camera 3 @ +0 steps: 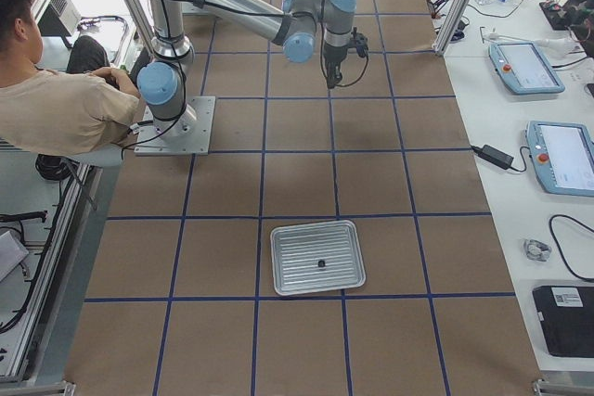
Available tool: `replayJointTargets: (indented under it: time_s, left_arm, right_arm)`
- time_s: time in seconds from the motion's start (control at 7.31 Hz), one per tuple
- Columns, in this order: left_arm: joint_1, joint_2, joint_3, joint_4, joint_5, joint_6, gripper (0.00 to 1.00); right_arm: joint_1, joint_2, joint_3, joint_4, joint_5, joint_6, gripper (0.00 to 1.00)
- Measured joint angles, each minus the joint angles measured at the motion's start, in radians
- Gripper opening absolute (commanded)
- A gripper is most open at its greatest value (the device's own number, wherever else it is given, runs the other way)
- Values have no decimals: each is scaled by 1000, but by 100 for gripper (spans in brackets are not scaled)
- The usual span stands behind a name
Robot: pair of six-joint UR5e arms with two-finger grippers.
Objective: Place bearing gear from tray to pile
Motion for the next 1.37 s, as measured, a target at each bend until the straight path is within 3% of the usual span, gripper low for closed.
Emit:
replayJointTargets:
  time_s: [0.27,0.68,0.82,0.96,1.1,1.37]
  left_arm:
    - [0,-1,0,0,1,0,100]
    - [0,-1,0,8,1,0,100]
    - [0,-1,-2,12,1,0,100]
    - [0,-4,0,14,3,0,100]
    - [0,-9,2,16,4,1,100]
    - [-1,-18,6,31,5,3,100]
  right_arm:
    - [192,84,-14,-76,11,297,6]
    - [377,207,-32,-167,29,544,9]
    - [405,221,-37,-174,56,575,24]
    - [416,227,-41,-179,74,584,91]
    - [420,231,-43,-186,81,583,100]
    - [401,222,-49,-192,84,568,100]
